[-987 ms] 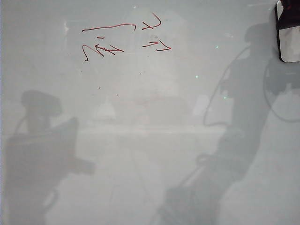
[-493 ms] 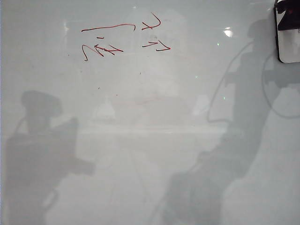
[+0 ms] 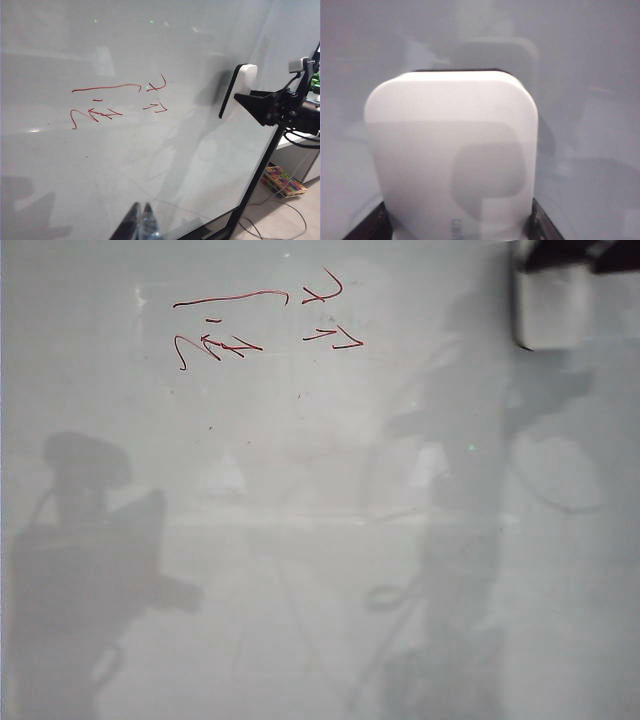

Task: Grab the whiteboard eraser that is attached to the surface of the whiteboard and use it to clean the writing on the whiteboard.

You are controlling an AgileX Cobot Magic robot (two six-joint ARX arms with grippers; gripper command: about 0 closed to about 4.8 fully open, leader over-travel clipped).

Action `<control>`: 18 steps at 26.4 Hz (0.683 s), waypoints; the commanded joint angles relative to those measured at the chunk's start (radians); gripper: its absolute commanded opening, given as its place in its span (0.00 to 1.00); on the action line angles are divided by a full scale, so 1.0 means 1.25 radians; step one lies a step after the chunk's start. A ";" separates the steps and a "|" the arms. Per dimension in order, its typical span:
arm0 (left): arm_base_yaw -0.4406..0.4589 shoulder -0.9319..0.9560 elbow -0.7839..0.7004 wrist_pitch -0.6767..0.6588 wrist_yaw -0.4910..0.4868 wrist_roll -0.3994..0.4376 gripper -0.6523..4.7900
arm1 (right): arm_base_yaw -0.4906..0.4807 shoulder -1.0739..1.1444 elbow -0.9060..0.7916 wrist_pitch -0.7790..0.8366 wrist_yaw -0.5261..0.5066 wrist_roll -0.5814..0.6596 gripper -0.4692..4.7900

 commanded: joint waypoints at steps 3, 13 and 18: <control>0.001 0.000 0.003 0.005 -0.036 0.006 0.11 | 0.236 0.076 0.063 0.051 0.211 -0.104 0.47; 0.001 0.000 0.003 0.011 -0.050 0.006 0.11 | 0.299 0.347 0.260 0.085 0.264 -0.099 0.47; 0.002 0.000 0.003 0.011 -0.065 0.006 0.11 | 0.299 0.450 0.347 0.085 0.227 -0.071 0.47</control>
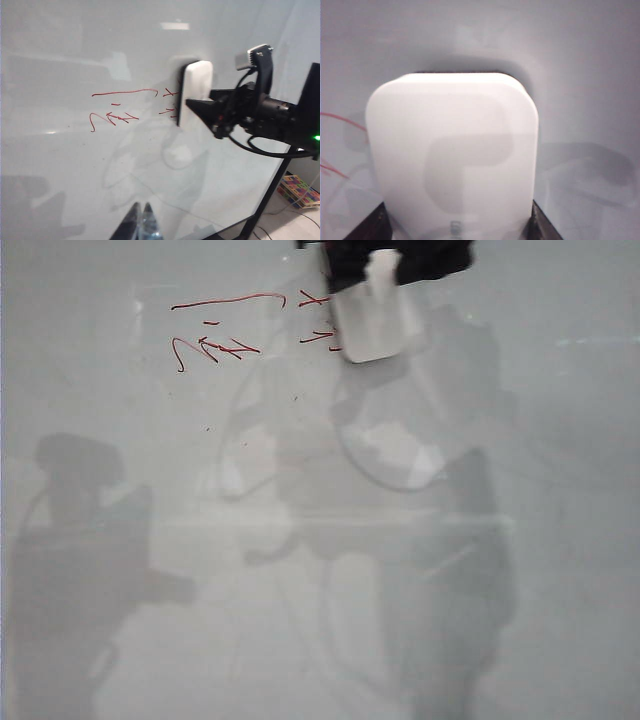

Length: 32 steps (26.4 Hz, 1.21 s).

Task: Grab the whiteboard eraser that is attached to the surface of the whiteboard and use it to clean the writing on the whiteboard.

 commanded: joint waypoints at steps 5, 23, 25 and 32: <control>0.002 0.000 0.003 0.009 -0.099 0.004 0.11 | 0.020 0.161 0.142 0.052 -0.080 0.023 0.47; 0.002 0.031 0.002 0.010 -0.164 0.003 0.11 | 0.155 0.412 0.388 0.025 0.039 -0.093 0.47; 0.002 0.041 0.002 0.014 -0.178 0.004 0.11 | 0.156 0.371 0.388 -0.034 0.086 -0.112 0.47; 0.003 0.069 0.002 0.058 -0.196 0.004 0.11 | 0.146 0.211 0.374 -0.268 0.163 -0.102 0.46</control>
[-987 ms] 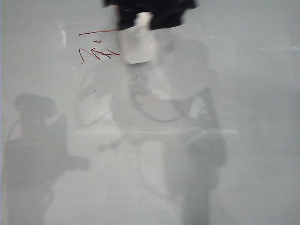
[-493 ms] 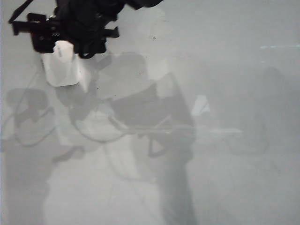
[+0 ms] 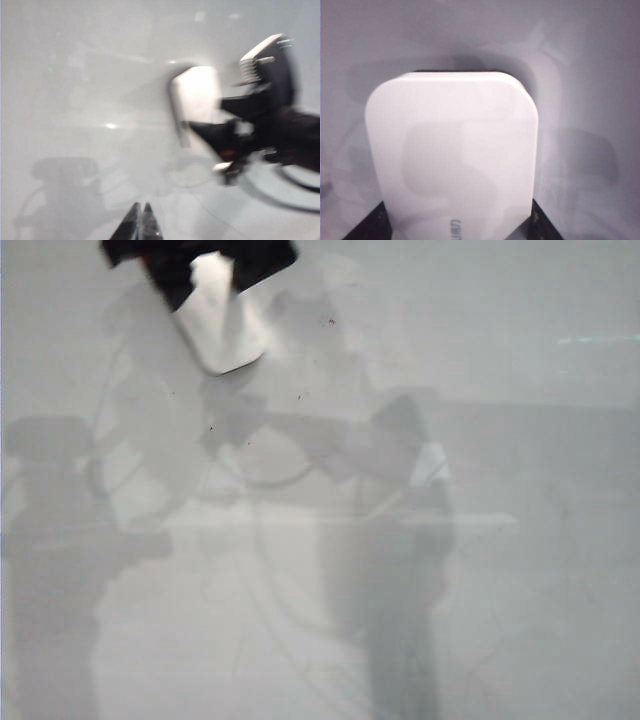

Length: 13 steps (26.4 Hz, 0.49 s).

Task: Grab the whiteboard eraser that is attached to the surface of the whiteboard and use it to clean the writing on the whiteboard.

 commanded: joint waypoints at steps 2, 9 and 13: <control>0.000 0.009 0.002 0.041 -0.021 0.003 0.11 | -0.018 -0.149 -0.092 -0.002 0.074 0.006 0.46; 0.000 0.010 0.002 0.040 -0.056 0.022 0.11 | -0.081 -0.492 -0.436 0.045 0.099 0.019 0.46; 0.000 0.010 0.002 0.040 -0.058 0.049 0.11 | -0.174 -0.660 -0.567 0.063 0.063 0.030 0.46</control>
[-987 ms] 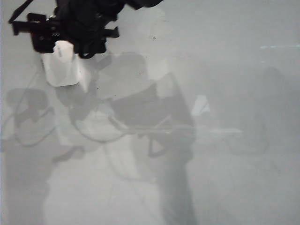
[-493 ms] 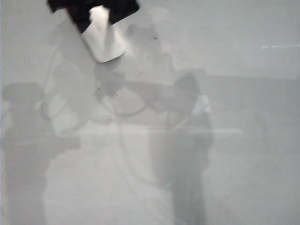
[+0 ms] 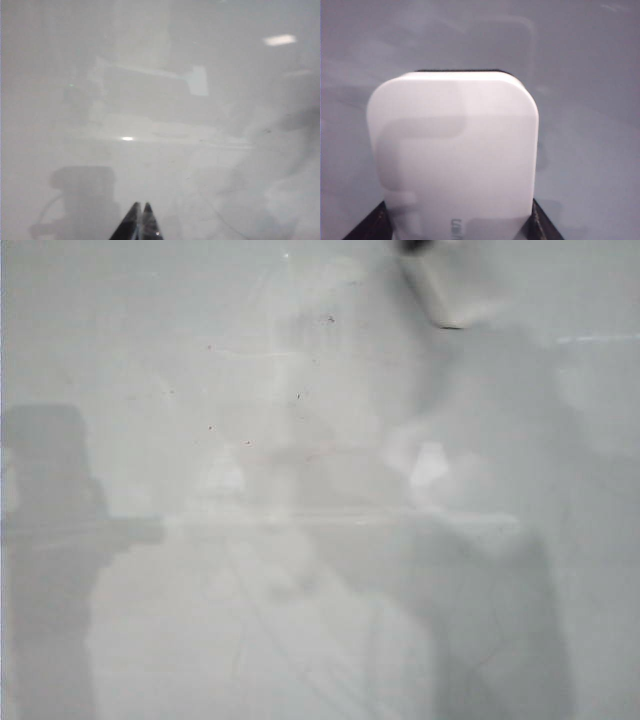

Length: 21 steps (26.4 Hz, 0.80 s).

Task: Grab the whiteboard eraser that is attached to the surface of the whiteboard and use it to clean the writing on the whiteboard.

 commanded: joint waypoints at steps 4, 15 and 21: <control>0.000 0.002 0.002 0.009 -0.002 0.031 0.11 | -0.200 -0.198 -0.128 0.042 -0.128 0.013 0.46; -0.002 0.001 -0.005 0.004 -0.052 0.046 0.11 | -0.659 -0.091 -0.188 0.248 -0.498 0.157 0.47; -0.003 0.001 -0.005 0.003 -0.052 0.046 0.11 | -0.661 -0.021 -0.188 0.354 -0.569 0.160 0.47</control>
